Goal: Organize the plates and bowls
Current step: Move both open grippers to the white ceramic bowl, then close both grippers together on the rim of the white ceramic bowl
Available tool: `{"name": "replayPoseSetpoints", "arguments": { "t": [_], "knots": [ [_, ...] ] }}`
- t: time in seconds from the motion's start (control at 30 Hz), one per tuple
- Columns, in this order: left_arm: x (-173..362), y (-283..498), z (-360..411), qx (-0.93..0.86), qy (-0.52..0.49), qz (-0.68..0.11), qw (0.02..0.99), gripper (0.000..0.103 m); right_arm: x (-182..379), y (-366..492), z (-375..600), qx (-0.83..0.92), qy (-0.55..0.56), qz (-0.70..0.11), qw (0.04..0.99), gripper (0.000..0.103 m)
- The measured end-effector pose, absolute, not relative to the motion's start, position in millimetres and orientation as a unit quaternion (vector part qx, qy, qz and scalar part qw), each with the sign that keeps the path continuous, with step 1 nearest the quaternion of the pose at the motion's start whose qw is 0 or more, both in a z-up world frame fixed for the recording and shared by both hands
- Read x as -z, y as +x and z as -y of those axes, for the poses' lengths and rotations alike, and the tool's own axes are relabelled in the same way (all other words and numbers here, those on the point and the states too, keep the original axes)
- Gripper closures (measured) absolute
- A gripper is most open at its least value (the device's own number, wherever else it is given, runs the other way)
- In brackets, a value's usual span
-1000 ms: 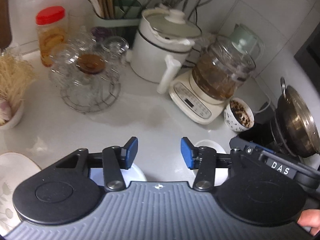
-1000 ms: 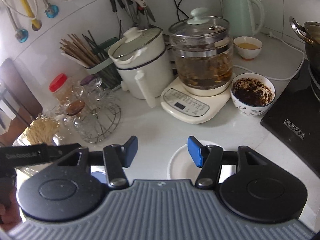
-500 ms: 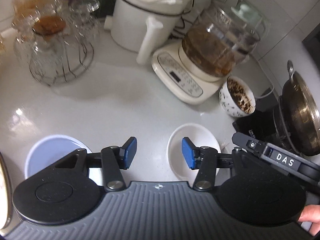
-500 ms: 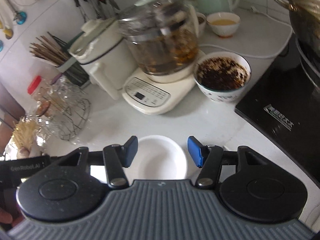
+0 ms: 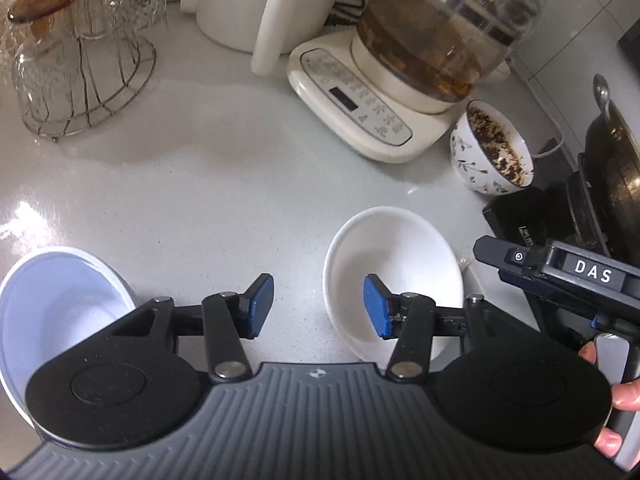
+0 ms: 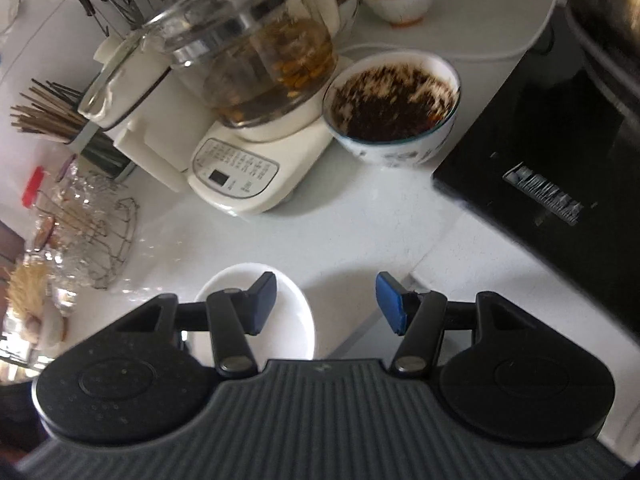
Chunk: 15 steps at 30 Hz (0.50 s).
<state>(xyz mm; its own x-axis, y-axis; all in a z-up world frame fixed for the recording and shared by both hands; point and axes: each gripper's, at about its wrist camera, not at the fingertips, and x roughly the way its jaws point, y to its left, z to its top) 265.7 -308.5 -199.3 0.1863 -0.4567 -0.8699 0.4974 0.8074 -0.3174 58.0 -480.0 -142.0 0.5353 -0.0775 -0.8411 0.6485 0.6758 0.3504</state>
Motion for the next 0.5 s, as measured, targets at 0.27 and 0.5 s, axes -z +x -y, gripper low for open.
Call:
{"name": "replayPoseSetpoints", "arguments": {
  "t": [0.27,0.5],
  "knots": [
    [218.3,262.1,308.2,0.313,0.005,-0.583,0.75,0.047,162.0,63.6,480.4,0.197,0.36,-0.462,0.786,0.045],
    [224.1,263.2,310.9,0.319,-0.018,-0.591,0.74,0.048,177.0,65.1,481.0,0.175,0.372,-0.483,0.773,0.068]
  ]
}}
